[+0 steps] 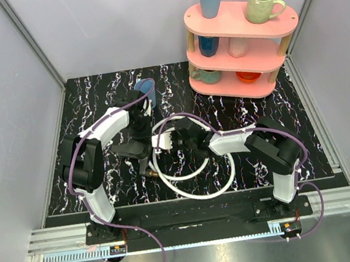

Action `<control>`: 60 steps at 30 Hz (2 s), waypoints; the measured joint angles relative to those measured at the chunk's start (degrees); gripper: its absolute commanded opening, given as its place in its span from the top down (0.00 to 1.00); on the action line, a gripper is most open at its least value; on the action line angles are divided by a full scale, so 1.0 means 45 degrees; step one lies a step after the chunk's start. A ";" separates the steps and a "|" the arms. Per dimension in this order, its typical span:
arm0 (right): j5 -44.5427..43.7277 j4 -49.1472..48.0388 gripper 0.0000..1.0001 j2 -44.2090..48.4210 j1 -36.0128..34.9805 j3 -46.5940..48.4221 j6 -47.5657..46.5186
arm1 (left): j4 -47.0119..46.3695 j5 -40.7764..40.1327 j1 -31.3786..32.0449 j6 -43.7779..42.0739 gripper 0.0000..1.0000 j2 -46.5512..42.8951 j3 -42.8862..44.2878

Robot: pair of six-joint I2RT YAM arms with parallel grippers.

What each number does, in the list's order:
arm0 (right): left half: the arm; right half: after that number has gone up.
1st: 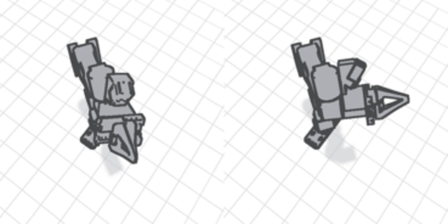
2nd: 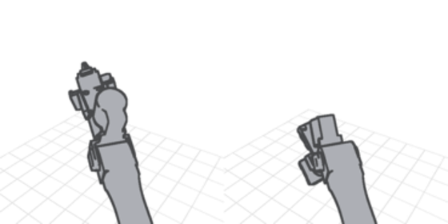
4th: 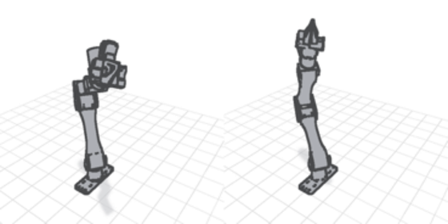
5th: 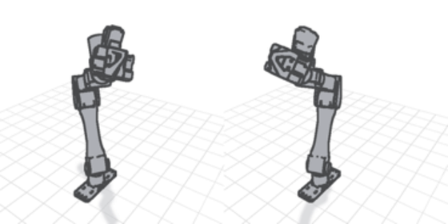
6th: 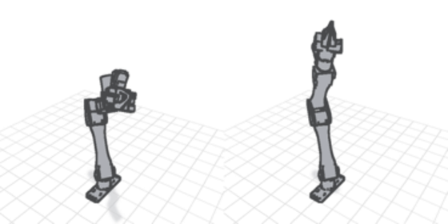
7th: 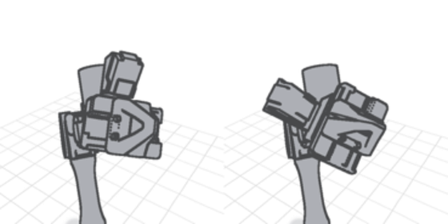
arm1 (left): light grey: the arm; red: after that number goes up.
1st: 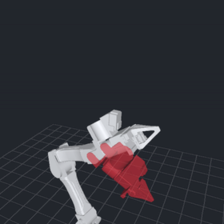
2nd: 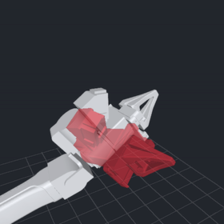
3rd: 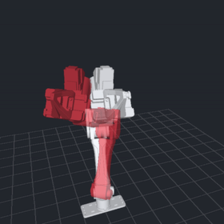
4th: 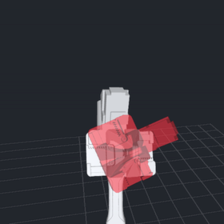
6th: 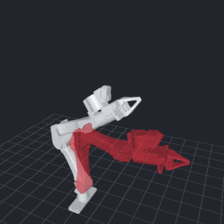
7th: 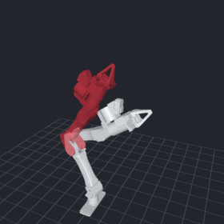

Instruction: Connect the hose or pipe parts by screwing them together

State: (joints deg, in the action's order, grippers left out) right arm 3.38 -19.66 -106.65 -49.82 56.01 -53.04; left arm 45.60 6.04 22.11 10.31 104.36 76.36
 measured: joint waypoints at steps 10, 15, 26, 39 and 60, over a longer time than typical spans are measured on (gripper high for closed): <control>0.0160 0.0262 1.00 0.0204 0.0005 -0.0005 0.0189 | 0.0029 -0.0015 0.0039 0.0010 0.68 0.0019 0.0000; 0.0136 0.0126 1.00 0.0476 0.0068 -0.0253 0.0432 | 0.0024 -0.0199 0.0194 -0.0015 0.60 0.0073 0.0000; 0.0073 -0.0418 1.00 0.1418 0.0418 -0.0879 0.0675 | 0.0185 0.0000 0.0631 -0.0311 0.41 0.0758 0.0063; 0.0073 -0.0665 1.00 0.1685 0.0442 -0.1156 0.0821 | 0.0282 -0.0461 0.0811 -0.1059 1.00 0.0918 0.0092; 0.1515 0.0005 1.00 0.1792 0.0442 -0.0899 0.0364 | 0.0175 -0.1064 0.0593 0.0160 1.00 -0.0418 -0.0335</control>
State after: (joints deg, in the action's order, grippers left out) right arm 10.20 -19.64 -98.59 -47.83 51.96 -51.40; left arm 46.39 1.26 24.77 11.03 102.48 74.85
